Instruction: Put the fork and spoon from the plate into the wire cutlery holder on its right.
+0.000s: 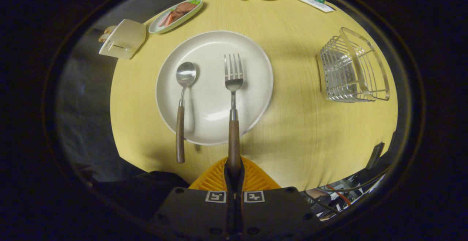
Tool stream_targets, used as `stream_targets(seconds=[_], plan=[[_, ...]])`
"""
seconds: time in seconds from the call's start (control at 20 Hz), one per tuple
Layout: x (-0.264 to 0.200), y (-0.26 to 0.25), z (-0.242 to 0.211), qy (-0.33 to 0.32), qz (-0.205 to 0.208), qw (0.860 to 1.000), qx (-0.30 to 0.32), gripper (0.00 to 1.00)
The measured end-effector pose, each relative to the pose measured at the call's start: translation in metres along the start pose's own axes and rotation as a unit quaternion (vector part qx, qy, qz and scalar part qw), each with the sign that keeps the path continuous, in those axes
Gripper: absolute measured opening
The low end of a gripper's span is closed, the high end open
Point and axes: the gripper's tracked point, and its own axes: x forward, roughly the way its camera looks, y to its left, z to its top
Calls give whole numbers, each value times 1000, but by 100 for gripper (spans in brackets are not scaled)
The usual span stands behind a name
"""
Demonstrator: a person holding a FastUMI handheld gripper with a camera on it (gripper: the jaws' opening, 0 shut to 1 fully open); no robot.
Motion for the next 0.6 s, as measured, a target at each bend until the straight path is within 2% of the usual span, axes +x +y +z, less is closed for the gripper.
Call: stream_targets(seconds=[0.3,0.6], plan=[[-66,-24,-5,3,6,1000,25,4],[-129,-91,-3,23,-43,997,67,4]])
